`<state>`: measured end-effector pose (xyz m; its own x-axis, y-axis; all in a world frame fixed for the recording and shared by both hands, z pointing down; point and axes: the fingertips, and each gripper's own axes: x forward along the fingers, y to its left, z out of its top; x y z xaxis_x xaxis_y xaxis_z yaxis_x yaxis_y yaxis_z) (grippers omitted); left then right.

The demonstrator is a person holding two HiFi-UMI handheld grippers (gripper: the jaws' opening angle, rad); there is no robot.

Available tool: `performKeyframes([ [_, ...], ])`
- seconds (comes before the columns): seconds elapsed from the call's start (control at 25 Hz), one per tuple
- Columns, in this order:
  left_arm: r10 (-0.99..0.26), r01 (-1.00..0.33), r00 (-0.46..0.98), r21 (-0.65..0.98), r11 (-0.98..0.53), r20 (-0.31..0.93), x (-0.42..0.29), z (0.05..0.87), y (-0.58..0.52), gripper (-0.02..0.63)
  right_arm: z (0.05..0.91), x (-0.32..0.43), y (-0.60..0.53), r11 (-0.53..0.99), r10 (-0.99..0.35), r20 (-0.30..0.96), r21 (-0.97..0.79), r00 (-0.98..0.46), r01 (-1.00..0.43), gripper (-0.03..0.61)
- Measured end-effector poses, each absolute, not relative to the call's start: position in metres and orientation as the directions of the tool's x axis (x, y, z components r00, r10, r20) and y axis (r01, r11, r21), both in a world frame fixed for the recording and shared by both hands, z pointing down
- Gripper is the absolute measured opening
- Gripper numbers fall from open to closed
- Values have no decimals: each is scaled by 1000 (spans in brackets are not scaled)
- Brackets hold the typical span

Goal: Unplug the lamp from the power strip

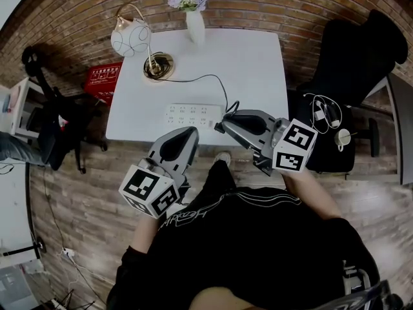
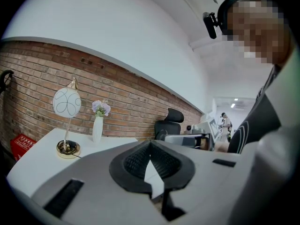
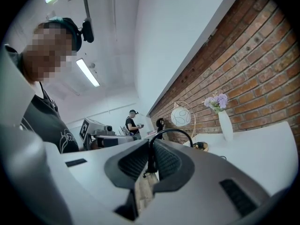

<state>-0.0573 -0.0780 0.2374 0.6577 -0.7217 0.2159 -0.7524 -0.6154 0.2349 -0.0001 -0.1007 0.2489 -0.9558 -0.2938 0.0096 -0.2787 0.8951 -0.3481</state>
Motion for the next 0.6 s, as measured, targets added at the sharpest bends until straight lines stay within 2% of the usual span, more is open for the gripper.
performKeyframes([
  [0.6, -716, -746, 664, 249, -617, 217, -55, 250, -81, 2, 259, 2, -104, 882, -315, 15, -364, -949, -299, 17],
])
